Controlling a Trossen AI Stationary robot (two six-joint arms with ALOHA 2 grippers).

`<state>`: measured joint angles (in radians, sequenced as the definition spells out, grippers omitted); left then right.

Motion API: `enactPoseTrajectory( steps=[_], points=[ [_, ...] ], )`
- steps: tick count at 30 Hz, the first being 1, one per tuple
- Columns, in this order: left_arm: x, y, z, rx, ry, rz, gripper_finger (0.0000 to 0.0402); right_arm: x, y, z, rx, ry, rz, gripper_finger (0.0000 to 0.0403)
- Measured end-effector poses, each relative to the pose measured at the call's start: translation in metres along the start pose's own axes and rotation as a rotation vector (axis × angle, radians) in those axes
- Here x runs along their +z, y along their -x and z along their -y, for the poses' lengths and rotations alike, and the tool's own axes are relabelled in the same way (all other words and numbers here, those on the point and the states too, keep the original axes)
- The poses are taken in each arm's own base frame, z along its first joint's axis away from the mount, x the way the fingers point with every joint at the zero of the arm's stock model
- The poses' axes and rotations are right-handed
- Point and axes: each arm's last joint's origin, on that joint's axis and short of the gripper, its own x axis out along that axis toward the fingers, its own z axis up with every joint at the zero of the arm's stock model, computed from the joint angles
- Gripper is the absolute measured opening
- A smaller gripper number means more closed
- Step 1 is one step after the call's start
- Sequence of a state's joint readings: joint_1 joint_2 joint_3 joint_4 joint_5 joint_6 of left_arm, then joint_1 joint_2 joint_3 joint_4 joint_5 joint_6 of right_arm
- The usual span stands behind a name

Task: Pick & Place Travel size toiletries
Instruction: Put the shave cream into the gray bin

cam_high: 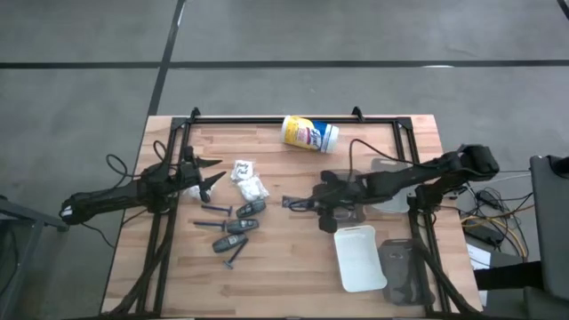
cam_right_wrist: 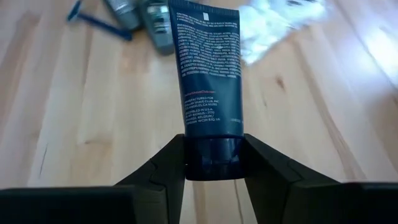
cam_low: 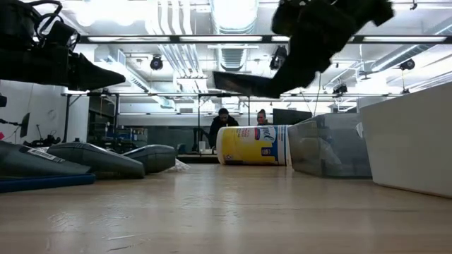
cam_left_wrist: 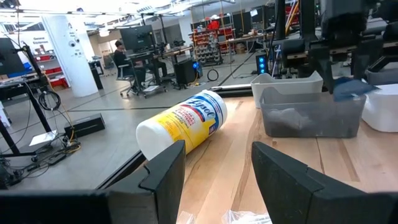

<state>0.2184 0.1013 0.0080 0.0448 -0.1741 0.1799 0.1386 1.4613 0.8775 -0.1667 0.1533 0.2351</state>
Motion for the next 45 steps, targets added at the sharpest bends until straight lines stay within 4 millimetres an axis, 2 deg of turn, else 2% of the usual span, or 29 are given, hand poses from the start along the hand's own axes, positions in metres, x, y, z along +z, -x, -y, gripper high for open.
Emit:
enactPoseTrajectory(
  steps=[6, 14, 33, 40, 45],
  points=[
    [0.000, 0.000, 0.000, 0.000, 0.000, 0.000, 0.0190, -0.009, 0.021, -0.002, -0.118, -0.238, 0.063, 0.0128],
    [0.000, 0.000, 0.000, 0.000, 0.000, 0.000, 0.0190, -0.020, 0.046, 0.008, -0.232, -0.506, 0.042, 0.0128],
    [0.000, 0.000, 0.000, 0.000, 0.000, 0.000, 0.0190, -0.049, 0.106, 0.028, -0.408, -0.766, -0.106, 0.0124],
    [0.000, 0.000, 0.000, 0.000, 0.000, 0.000, 0.0190, -0.061, 0.124, 0.035, -0.484, -0.854, -0.154, 0.0138],
    [0.000, 0.000, 0.000, 0.000, 0.000, 0.000, 0.0190, -0.069, 0.132, 0.038, -0.548, -0.919, -0.185, 0.0131]
  ],
)
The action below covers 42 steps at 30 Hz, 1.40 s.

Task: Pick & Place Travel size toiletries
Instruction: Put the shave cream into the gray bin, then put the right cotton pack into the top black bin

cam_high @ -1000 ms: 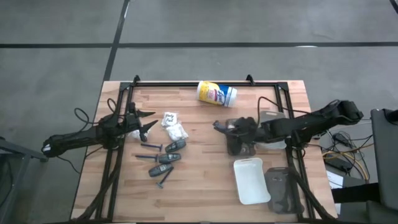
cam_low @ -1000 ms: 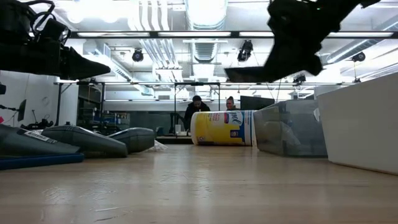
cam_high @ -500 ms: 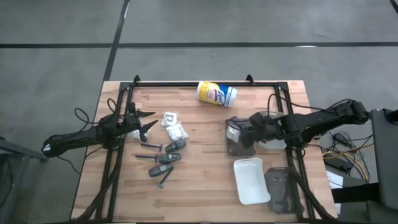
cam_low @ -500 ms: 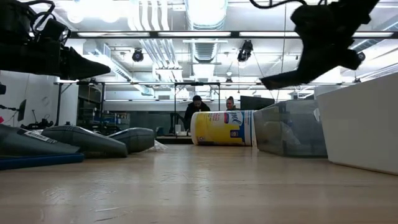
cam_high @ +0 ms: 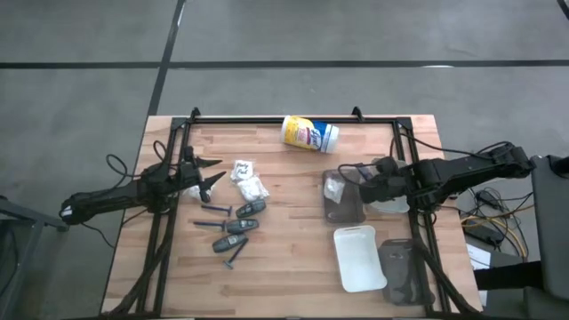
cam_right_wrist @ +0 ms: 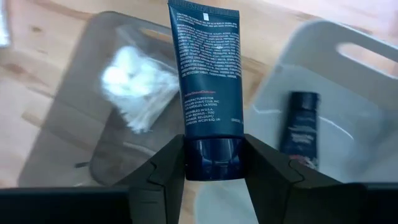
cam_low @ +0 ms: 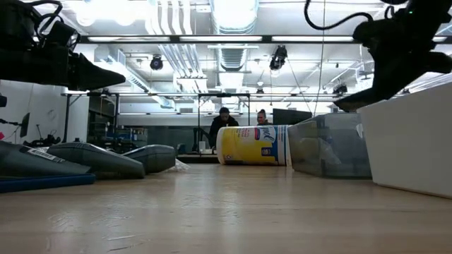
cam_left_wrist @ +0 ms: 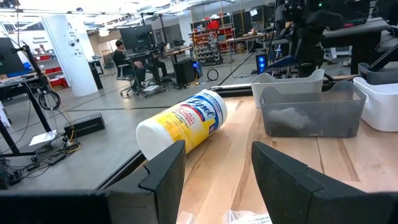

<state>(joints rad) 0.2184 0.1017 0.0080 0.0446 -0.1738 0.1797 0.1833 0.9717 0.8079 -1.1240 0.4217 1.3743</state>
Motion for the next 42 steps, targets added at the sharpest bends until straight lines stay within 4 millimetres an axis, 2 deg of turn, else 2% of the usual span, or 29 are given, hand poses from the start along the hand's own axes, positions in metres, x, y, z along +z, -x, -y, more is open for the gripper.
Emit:
enactPoseTrajectory(
  steps=[4, 12, 18, 22, 30, 42],
  points=[
    [0.000, 0.000, 0.000, 0.000, 0.000, 0.000, 0.0190, -0.003, -0.002, 0.007, -0.061, -0.063, -0.009, 0.0127],
    [0.000, 0.000, 0.000, 0.000, 0.000, 0.000, 0.0190, -0.007, -0.009, 0.017, -0.142, -0.194, -0.010, 0.0150],
    [0.000, 0.000, 0.000, 0.000, 0.000, 0.000, 0.0190, -0.013, -0.019, 0.025, -0.197, -0.252, -0.006, 0.0132],
    [0.000, 0.000, 0.000, 0.000, 0.000, 0.000, 0.0190, -0.014, -0.022, 0.020, -0.218, -0.250, -0.005, 0.0130],
    [0.000, 0.000, 0.000, 0.000, 0.000, 0.000, 0.0190, -0.016, -0.028, 0.016, -0.262, -0.253, -0.005, 0.0161],
    [0.000, 0.000, 0.000, 0.000, 0.000, 0.000, 0.0190, -0.016, -0.028, 0.016, -0.256, -0.260, -0.004, 0.0134]
  ],
)
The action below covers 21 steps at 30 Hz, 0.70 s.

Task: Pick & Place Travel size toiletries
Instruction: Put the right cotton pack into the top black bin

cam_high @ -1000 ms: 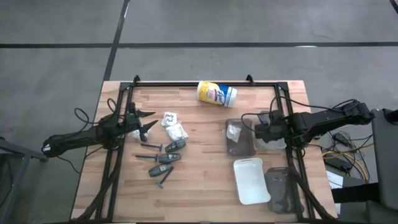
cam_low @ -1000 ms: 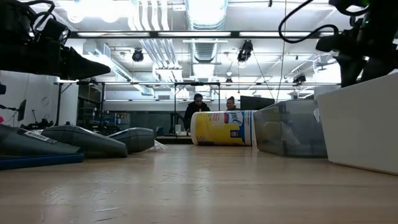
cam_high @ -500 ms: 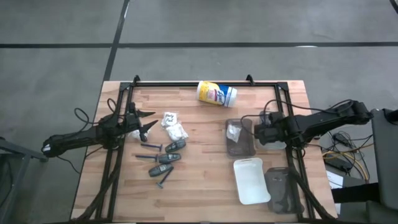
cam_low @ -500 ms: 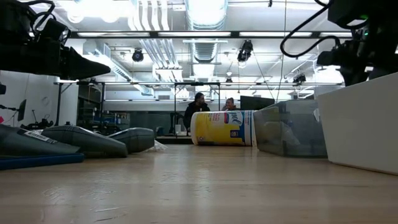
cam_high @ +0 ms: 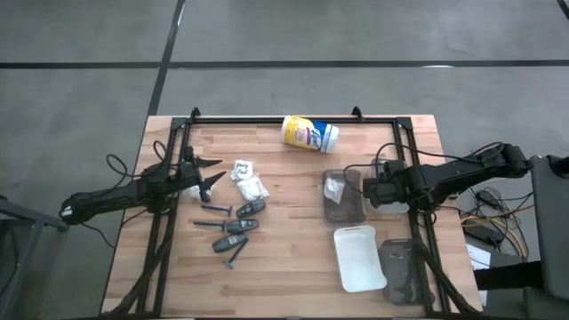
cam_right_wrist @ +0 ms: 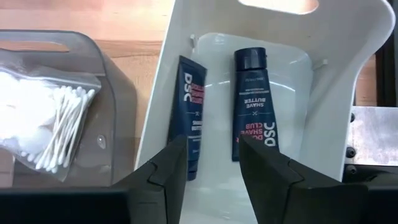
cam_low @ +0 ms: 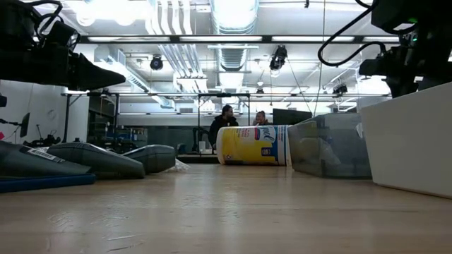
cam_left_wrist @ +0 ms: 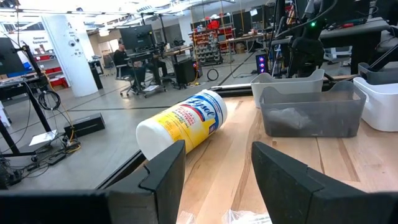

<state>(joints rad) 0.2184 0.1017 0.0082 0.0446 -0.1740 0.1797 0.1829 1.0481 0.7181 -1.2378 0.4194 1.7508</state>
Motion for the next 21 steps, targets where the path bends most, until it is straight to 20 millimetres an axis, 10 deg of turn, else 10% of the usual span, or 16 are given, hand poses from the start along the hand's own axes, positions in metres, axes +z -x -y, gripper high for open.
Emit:
enactPoseTrajectory(
  steps=[21],
  points=[
    [0.000, 0.000, 0.000, 0.000, 0.000, 0.000, 0.0190, 0.008, 0.017, -0.022, 0.198, 0.110, 0.148, 0.0180]
  ],
)
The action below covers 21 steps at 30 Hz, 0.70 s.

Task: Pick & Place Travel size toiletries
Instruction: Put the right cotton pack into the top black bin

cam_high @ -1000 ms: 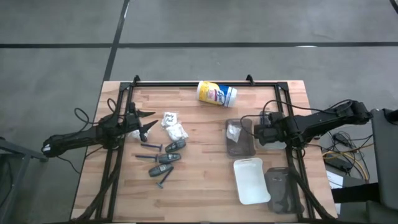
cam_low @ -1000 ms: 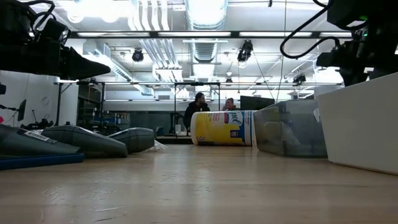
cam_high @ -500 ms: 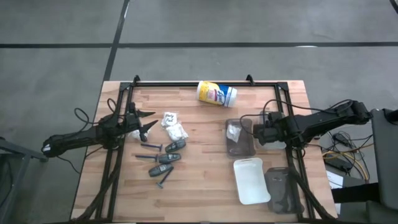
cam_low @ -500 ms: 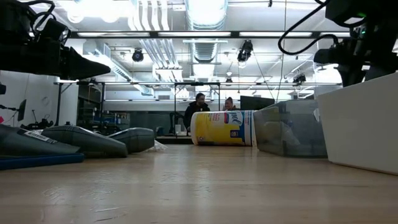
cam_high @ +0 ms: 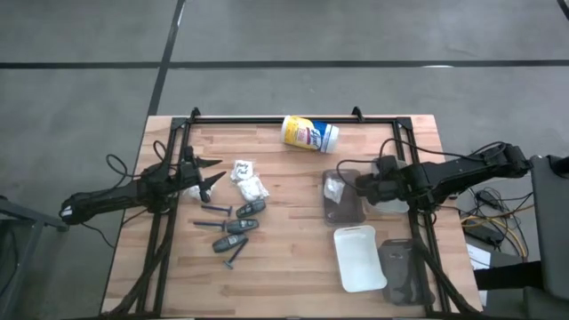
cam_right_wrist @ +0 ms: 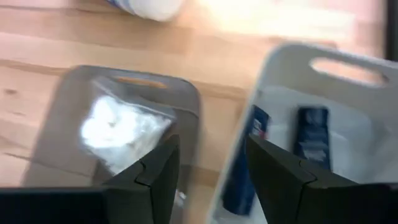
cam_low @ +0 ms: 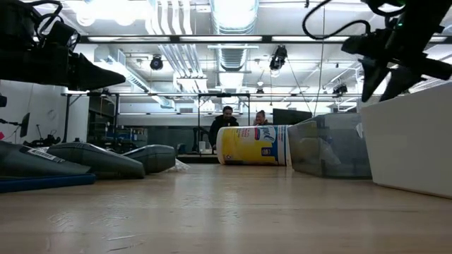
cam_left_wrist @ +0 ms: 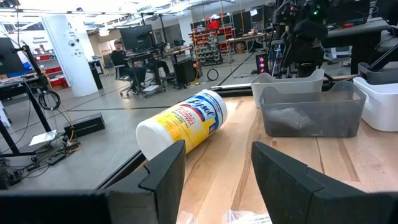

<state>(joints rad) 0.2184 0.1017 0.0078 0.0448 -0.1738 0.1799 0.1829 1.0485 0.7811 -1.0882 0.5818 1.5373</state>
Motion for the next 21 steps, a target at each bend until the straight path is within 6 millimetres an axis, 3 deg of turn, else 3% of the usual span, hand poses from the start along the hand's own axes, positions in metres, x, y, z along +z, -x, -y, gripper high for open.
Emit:
enactPoseTrajectory(
  steps=[21],
  points=[
    [0.000, 0.000, 0.000, 0.000, 0.000, 0.000, 0.0190, 0.006, 0.001, -0.056, 0.340, 0.384, 0.277, 0.0244]
  ],
)
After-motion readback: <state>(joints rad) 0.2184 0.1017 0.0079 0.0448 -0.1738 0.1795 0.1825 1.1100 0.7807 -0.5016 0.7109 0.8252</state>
